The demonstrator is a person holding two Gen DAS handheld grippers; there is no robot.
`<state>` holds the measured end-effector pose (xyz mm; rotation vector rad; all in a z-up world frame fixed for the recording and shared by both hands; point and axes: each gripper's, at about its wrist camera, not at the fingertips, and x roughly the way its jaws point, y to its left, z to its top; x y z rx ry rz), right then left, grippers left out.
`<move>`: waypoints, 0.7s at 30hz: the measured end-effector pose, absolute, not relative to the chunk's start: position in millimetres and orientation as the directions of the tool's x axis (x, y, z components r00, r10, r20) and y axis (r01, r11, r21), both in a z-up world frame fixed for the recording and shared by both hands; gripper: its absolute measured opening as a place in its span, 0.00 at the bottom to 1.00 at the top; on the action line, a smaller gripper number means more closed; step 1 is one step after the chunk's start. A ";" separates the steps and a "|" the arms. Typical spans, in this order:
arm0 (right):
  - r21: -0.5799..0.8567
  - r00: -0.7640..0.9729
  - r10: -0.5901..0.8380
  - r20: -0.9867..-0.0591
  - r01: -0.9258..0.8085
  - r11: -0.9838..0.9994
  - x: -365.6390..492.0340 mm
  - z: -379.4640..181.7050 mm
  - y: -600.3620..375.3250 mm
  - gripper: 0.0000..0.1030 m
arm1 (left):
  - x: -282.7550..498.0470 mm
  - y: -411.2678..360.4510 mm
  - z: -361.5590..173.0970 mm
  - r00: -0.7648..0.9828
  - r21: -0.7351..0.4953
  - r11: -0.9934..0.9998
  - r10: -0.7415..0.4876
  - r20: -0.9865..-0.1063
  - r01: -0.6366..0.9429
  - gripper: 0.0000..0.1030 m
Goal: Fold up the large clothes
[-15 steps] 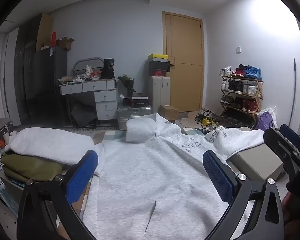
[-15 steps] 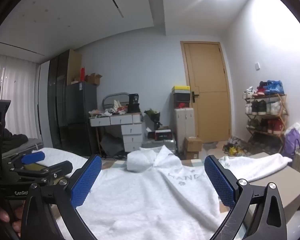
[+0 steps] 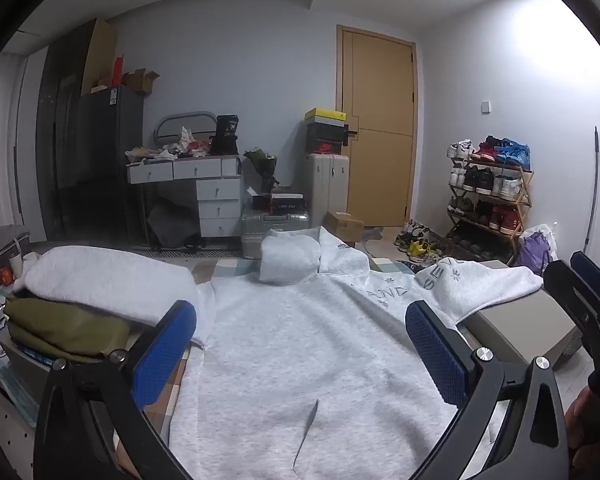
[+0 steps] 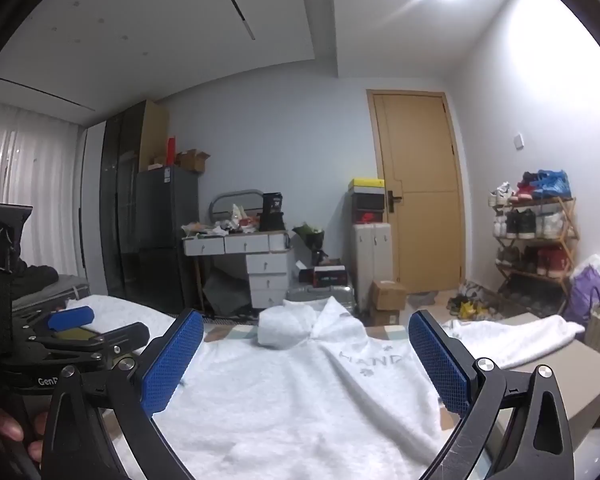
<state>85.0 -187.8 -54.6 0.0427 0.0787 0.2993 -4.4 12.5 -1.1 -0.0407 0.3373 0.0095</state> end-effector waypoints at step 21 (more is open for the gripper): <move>0.040 0.949 0.308 -0.061 -0.306 0.951 81.3 -59.9 -184.7 1.00 | -6.4 11.9 0.8 0.942 -0.038 0.999 -0.018 -0.334 0.006 0.99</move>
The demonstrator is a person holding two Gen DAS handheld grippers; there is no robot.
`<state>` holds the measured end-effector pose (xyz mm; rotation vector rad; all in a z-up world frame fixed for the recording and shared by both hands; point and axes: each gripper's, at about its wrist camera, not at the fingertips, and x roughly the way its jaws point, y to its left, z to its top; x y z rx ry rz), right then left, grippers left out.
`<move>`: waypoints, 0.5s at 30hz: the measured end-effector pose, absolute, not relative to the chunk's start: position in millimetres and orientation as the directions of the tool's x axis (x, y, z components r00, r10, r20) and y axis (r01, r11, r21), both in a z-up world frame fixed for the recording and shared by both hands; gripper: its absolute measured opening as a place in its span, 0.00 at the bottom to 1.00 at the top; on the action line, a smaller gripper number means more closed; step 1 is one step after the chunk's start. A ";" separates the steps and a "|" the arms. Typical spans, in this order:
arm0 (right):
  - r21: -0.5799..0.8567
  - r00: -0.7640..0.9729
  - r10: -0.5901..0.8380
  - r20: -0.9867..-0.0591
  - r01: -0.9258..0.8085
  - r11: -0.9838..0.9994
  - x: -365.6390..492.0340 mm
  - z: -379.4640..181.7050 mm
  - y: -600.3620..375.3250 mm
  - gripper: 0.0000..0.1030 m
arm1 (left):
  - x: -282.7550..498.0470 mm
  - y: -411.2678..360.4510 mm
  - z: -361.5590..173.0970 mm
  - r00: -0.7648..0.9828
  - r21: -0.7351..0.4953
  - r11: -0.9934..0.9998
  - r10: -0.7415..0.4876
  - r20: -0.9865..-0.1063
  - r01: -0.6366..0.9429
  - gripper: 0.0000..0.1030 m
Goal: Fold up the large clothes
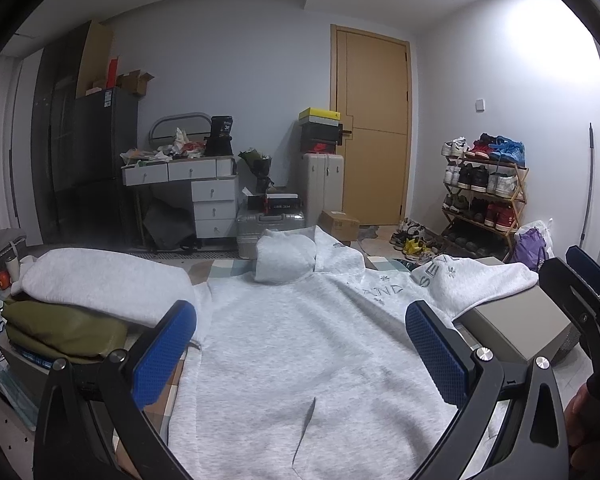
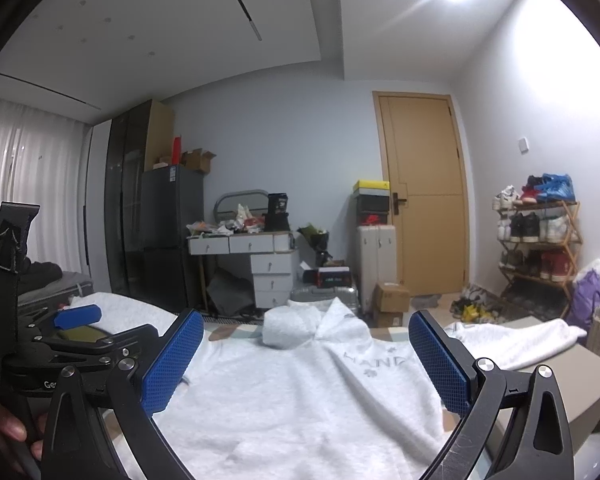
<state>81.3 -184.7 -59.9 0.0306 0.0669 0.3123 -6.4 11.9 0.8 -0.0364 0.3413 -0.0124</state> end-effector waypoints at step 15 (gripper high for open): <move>0.027 0.949 0.308 -0.062 -0.307 0.951 78.7 -58.8 -181.1 1.00 | -7.2 11.7 -3.0 0.943 -0.033 0.999 -0.016 -0.331 0.005 0.99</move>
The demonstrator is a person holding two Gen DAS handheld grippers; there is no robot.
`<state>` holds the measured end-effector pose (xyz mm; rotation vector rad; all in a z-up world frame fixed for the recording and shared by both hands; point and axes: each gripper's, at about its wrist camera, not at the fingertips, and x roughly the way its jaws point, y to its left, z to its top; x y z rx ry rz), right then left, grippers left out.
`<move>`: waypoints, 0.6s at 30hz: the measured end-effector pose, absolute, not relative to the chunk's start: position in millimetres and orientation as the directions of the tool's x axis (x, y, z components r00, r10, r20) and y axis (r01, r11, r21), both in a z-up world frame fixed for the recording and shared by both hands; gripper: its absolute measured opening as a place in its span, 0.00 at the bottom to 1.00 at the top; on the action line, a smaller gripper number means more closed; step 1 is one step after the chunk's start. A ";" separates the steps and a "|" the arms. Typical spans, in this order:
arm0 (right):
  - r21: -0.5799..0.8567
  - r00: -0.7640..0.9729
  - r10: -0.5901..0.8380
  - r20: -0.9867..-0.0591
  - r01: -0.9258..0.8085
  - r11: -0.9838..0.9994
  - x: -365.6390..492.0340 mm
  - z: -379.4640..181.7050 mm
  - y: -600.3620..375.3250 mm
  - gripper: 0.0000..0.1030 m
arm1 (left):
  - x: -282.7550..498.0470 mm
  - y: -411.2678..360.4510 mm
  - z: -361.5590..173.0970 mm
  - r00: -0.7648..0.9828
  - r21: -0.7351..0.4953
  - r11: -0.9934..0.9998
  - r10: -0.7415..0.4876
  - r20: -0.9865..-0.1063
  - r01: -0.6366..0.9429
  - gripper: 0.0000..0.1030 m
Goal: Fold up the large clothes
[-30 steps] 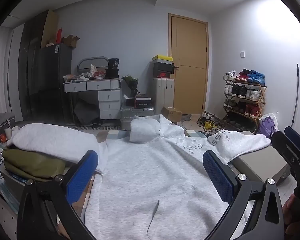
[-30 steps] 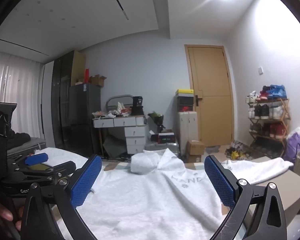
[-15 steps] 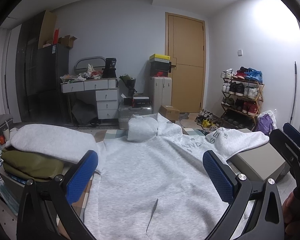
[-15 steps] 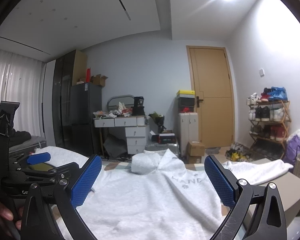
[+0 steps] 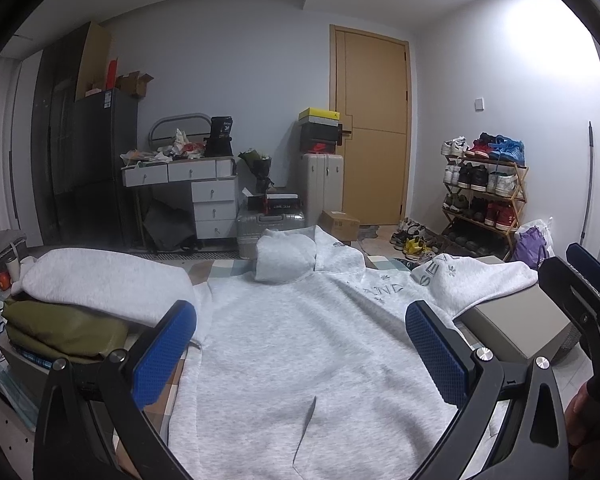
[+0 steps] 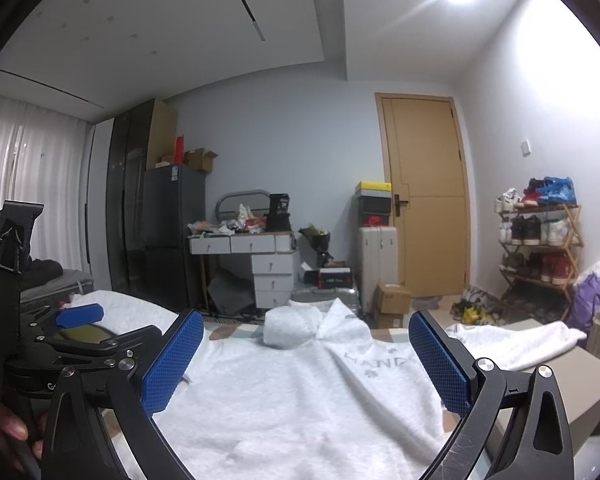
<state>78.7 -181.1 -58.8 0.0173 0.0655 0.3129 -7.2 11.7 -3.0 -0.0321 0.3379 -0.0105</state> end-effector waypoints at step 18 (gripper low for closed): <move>0.033 0.950 0.306 -0.069 -0.304 0.952 79.8 -61.5 -184.3 1.00 | -12.0 9.9 -8.7 0.941 -0.036 0.999 -0.018 -0.337 0.007 0.99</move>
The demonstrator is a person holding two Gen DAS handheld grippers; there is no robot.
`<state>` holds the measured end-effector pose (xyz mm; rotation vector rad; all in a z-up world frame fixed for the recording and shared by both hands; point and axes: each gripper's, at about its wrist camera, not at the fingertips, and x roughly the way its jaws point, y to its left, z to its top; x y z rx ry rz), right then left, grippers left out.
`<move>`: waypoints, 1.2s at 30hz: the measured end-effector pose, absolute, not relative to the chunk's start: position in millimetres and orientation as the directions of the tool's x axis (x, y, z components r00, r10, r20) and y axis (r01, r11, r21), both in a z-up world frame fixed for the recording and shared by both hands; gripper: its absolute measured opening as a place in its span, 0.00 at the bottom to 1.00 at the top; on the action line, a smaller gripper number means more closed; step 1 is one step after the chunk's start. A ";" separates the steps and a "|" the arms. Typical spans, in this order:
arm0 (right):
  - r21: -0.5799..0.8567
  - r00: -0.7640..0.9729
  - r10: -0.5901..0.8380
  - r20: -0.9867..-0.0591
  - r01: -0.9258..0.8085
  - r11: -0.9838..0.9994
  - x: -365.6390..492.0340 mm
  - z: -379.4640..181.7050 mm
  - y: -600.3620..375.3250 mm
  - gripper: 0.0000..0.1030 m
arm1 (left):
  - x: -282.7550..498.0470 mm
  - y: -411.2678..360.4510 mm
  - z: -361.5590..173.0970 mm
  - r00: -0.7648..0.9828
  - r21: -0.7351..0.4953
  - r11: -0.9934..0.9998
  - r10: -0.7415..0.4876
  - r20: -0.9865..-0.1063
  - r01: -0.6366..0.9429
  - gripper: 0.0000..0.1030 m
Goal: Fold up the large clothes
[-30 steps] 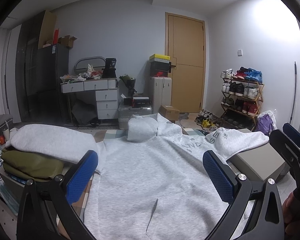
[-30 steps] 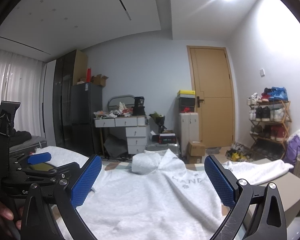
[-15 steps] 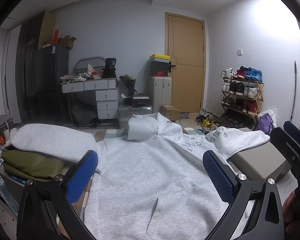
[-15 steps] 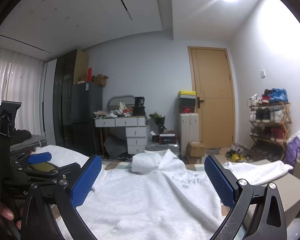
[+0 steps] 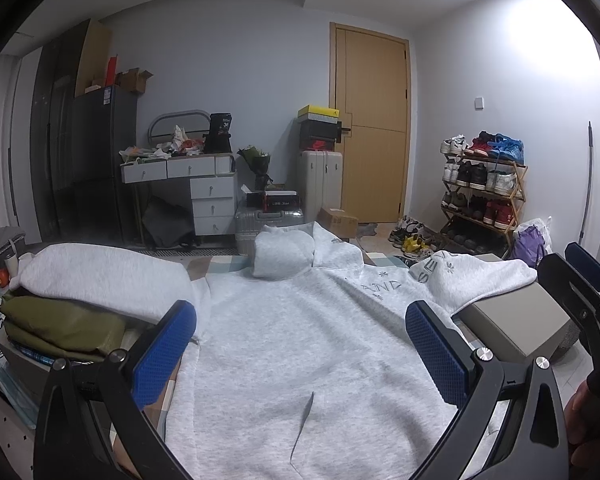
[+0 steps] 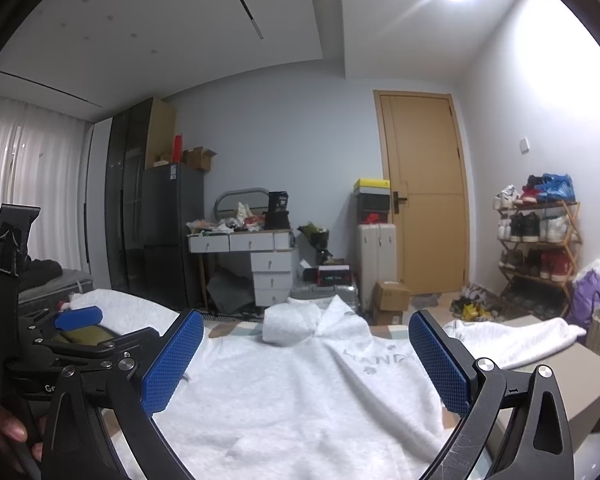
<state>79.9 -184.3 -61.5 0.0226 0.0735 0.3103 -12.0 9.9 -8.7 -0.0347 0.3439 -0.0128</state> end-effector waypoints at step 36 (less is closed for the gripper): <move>0.279 0.925 0.174 -0.339 -0.078 0.957 211.4 -106.7 -343.9 1.00 | 75.3 2.3 -78.3 0.833 -0.033 0.999 -0.037 -0.552 0.022 0.99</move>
